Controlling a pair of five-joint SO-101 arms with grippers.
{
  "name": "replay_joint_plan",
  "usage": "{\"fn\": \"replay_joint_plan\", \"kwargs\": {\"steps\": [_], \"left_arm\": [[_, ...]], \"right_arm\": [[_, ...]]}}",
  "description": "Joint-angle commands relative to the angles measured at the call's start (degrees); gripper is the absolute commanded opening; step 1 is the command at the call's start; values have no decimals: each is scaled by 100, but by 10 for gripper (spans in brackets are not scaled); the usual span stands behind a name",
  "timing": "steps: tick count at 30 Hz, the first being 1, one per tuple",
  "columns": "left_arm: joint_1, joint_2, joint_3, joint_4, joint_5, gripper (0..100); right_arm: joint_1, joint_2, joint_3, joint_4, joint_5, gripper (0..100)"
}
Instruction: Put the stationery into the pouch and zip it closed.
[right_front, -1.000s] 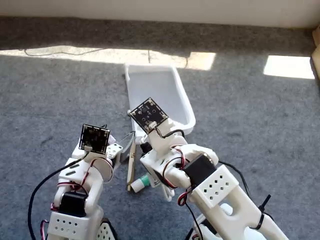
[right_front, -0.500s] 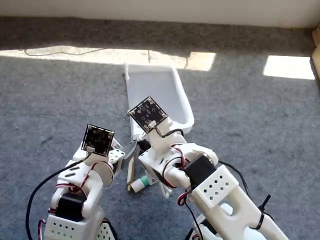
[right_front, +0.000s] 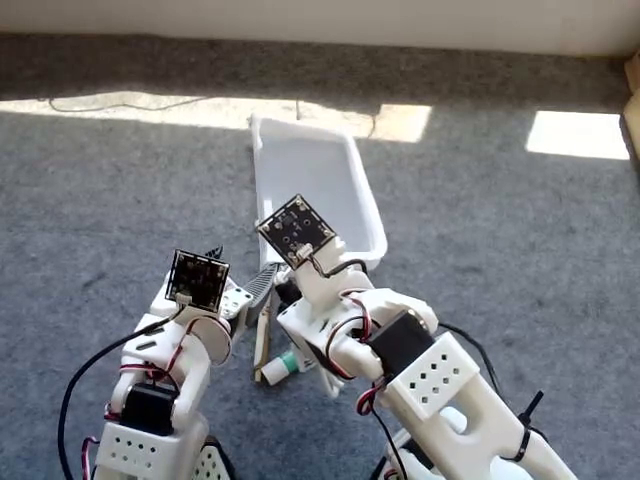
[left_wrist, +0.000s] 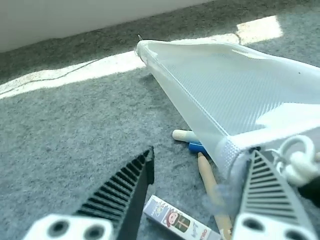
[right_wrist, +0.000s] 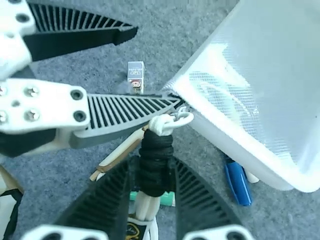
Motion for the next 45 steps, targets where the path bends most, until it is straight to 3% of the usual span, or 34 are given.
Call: {"fn": "replay_joint_plan", "kwargs": {"steps": [1, 6, 22, 32, 45], "left_arm": [[-75, -66, 101, -141, -70, 274], [-75, -66, 110, -141, -70, 272], [-101, -66, 48, -132, -440, 85], [-646, -66, -224, -132, -431, 7], [-936, -75, -233, -158, -413, 7]], "right_arm": [[-233, -198, -145, 180, 53, 6], [-382, -523, -145, 233, 53, 6], [-365, -1437, -92, 242, 88, 6], [567, -1455, -136, 242, 299, 6], [1490, -1455, -136, 233, 563, 6]]}}
